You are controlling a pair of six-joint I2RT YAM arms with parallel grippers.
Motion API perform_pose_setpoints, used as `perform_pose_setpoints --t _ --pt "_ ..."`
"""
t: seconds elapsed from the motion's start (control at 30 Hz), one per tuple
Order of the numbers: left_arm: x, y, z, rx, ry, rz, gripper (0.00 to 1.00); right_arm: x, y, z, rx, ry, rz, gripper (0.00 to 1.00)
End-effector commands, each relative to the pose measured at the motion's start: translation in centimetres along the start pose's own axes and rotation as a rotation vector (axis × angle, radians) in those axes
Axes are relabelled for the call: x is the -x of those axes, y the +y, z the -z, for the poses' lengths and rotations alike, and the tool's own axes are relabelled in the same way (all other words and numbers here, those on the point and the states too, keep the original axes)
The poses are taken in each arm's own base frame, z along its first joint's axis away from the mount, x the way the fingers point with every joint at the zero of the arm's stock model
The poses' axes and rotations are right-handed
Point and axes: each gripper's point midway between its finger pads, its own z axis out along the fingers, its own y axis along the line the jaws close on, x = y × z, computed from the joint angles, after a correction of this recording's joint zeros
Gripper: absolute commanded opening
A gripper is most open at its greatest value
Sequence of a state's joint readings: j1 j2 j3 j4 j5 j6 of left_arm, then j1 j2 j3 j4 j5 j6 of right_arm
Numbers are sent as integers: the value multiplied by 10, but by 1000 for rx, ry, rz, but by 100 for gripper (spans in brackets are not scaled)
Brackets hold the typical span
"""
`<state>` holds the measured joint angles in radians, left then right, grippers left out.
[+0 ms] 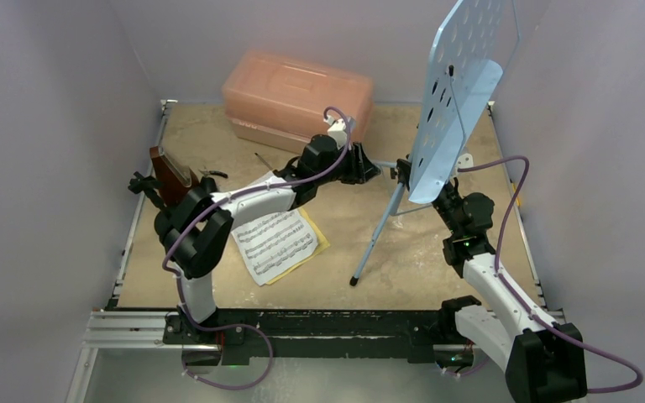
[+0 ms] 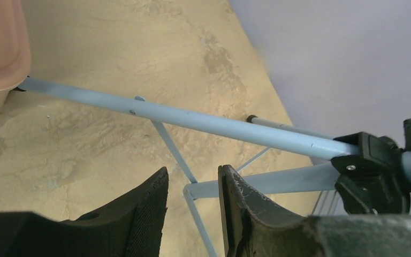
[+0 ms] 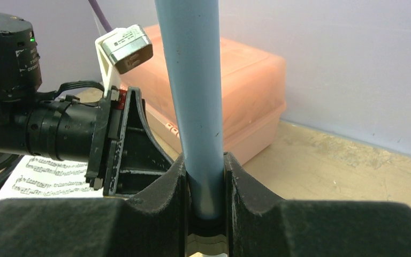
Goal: Pack up the instrument practice props
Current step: Unscrew the knob on the music stand.
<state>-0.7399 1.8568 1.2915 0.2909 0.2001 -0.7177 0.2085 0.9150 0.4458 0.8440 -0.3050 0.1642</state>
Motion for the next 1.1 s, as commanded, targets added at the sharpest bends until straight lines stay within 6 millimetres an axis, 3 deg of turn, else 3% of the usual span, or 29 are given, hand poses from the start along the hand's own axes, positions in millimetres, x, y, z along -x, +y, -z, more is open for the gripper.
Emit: perform_pose_setpoints --t 0.0,0.2,0.4,0.6,0.83,1.07 --pt "23 -26 13 -31 -84 -155 40 19 20 -5 69 -36 -117 6" --pt "41 -50 35 -121 -200 -399 53 19 20 -5 69 -36 -117 6" --pt "37 -72 52 -193 -275 -750 68 20 20 -5 71 -38 -116 6" --pt "22 -91 58 -337 -315 -992 67 20 20 -5 73 -39 -118 6" --pt "12 -111 55 -464 -370 -1086 63 20 20 -5 72 -37 -118 6" --pt "15 -114 46 -476 -376 -1137 60 20 20 -4 71 -39 -118 6"
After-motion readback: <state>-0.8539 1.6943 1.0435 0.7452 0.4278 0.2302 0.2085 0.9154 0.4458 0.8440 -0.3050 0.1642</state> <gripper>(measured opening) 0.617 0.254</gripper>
